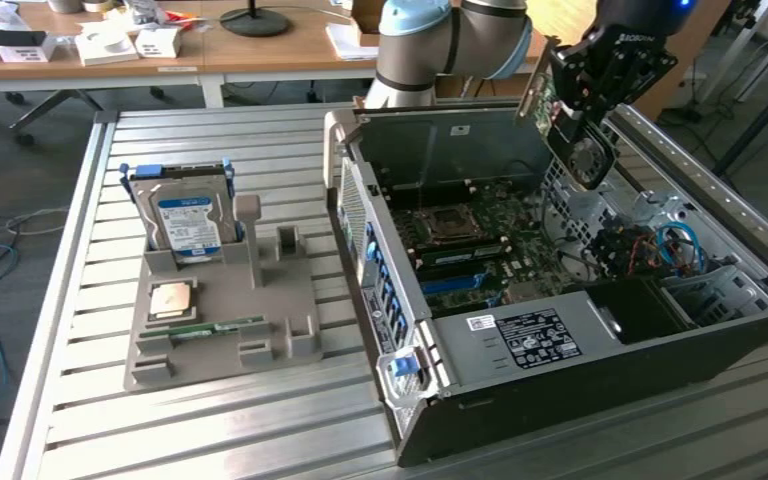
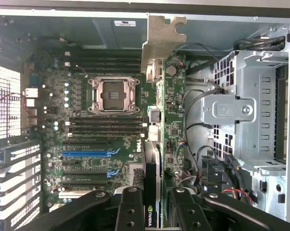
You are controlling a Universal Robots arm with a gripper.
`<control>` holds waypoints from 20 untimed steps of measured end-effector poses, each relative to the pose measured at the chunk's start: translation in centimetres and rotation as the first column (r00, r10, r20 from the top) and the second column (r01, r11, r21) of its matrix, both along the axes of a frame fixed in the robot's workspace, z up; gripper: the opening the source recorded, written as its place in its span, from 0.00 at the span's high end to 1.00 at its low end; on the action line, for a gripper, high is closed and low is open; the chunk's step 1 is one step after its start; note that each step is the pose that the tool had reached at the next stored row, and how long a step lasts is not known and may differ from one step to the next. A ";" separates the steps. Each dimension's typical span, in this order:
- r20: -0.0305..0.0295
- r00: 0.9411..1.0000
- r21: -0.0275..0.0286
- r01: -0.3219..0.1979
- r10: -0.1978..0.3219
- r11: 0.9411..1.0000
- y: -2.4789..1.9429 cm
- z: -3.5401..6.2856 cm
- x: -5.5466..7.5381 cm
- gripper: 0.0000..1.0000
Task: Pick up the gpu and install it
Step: 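Pick up the gpu and move the gpu toward the slot, then insert the gpu into the slot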
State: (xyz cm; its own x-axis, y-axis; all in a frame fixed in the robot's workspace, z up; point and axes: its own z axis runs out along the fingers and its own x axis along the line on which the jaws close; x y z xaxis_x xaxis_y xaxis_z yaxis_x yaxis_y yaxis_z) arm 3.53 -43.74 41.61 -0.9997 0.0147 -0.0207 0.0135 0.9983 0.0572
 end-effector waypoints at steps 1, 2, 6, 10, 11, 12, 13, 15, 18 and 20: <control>0.000 1.000 0.000 0.000 0.000 1.000 0.00 0.00 0.0 0.74; 0.000 1.000 0.000 0.000 0.000 1.000 0.00 0.00 0.0 0.74; 0.000 1.000 0.000 0.000 0.000 1.000 0.00 0.00 0.0 0.74; 0.000 1.000 0.000 0.000 0.000 1.000 0.00 0.00 0.0 0.74; 0.000 1.000 0.000 0.000 0.000 1.000 0.00 0.00 0.0 0.74; 0.000 1.000 0.000 0.000 0.000 1.000 0.00 -0.01 0.0 0.74; 0.000 1.000 0.000 -0.001 0.001 1.000 0.00 0.00 0.0 0.74; 0.000 1.000 0.000 -0.006 0.006 1.000 0.00 0.00 0.0 0.74; 0.000 1.000 0.000 -0.023 0.023 1.000 0.00 -0.01 0.0 0.74; 0.000 0.999 0.000 -0.038 0.038 0.999 0.00 -0.01 0.0 0.74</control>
